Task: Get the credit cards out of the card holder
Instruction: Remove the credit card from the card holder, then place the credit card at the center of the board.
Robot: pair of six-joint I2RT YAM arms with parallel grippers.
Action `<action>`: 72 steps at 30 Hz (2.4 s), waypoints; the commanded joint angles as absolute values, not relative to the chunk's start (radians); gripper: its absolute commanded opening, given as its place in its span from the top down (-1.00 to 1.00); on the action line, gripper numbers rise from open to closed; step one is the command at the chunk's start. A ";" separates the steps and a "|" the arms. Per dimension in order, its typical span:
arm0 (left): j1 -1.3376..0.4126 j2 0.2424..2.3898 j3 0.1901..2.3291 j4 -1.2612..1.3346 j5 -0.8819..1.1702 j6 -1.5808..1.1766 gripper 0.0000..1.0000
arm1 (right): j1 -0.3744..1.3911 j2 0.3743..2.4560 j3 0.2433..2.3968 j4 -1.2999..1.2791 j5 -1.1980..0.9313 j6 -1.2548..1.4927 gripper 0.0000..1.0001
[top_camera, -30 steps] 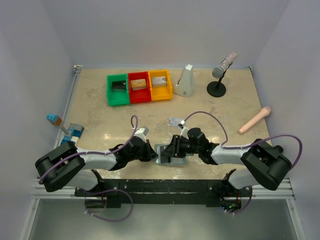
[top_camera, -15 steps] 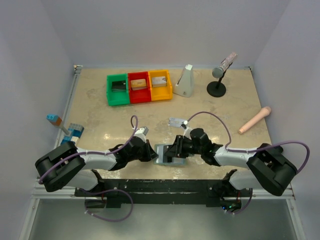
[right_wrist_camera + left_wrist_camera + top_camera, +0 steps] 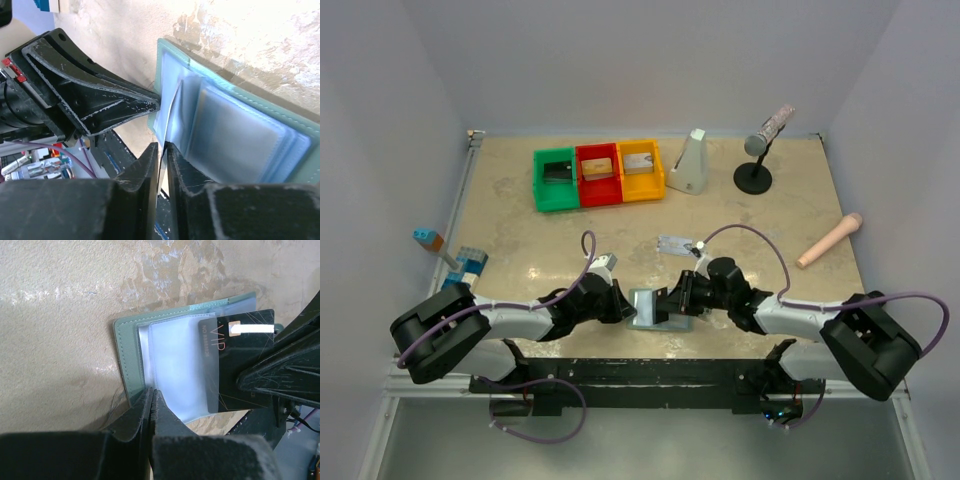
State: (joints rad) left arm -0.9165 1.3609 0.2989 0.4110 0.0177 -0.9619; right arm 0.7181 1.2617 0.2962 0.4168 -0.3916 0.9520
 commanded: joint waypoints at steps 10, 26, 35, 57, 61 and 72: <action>-0.925 1.367 0.256 0.221 0.009 -0.948 1.00 | 0.666 1.183 0.291 0.364 -0.390 0.910 1.00; -0.925 1.195 0.331 0.138 0.020 -0.885 0.22 | 0.634 0.922 0.422 -0.090 -0.344 0.687 1.00; -0.922 0.988 0.420 0.046 0.015 -0.858 -0.44 | 0.635 0.897 0.617 -0.348 -0.408 0.492 1.00; -0.885 0.739 0.094 0.747 0.322 -0.891 -0.38 | 0.663 1.022 0.695 -0.255 -0.907 0.448 1.00; -0.885 0.752 0.104 0.761 0.337 -0.885 -0.35 | 0.684 1.031 0.703 -0.255 -0.917 0.443 1.00; -0.884 0.813 0.118 0.784 0.370 -0.902 -0.10 | 0.729 1.065 0.732 -0.261 -0.913 0.442 1.00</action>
State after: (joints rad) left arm -0.8902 0.7937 0.1070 0.7189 0.3389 -0.8860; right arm 0.7151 1.0611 0.6800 -0.2707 -0.8852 0.4618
